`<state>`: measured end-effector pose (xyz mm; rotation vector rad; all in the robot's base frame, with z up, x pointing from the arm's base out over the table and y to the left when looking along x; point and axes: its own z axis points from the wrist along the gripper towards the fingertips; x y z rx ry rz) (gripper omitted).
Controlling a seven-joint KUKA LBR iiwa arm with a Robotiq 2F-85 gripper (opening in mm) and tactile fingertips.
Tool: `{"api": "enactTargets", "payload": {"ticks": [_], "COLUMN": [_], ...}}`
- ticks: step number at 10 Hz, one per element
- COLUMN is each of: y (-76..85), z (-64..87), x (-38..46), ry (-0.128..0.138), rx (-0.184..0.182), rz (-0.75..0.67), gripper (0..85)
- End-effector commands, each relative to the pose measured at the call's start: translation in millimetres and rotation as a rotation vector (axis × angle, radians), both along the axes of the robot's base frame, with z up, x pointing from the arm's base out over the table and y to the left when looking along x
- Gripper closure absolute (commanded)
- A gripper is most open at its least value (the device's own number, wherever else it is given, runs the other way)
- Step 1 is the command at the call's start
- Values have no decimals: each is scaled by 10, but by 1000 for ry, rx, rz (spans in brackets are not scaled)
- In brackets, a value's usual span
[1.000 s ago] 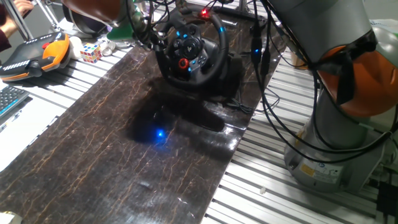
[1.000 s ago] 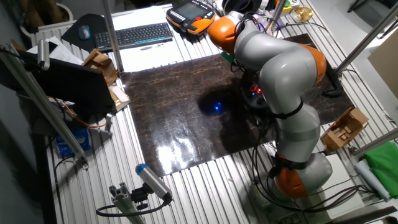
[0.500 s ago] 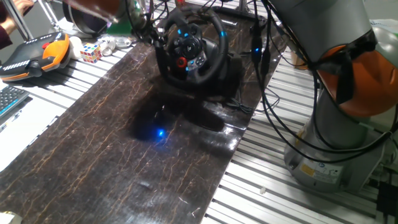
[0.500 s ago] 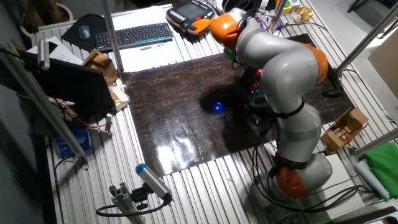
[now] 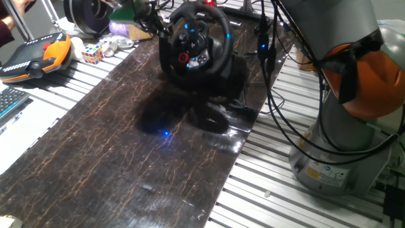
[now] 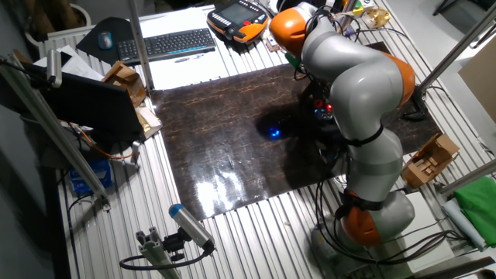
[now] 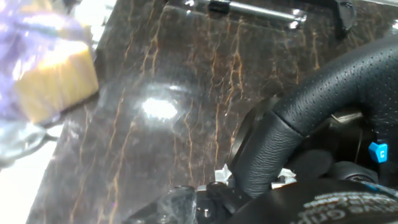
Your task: Rotate the steering wheel 90 degrees clockwise
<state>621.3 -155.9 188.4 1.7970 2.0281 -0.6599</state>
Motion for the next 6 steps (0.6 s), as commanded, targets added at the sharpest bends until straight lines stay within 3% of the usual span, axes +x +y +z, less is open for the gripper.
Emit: {"api": "enactTargets", "payload": {"ticks": [1, 6], "y": [-7, -5], "z": [10, 49], "x": [-4, -40], "ry": [-9, -71], "rx": [-6, -61], "rz": [-18, -143], "gripper": [843, 843]}}
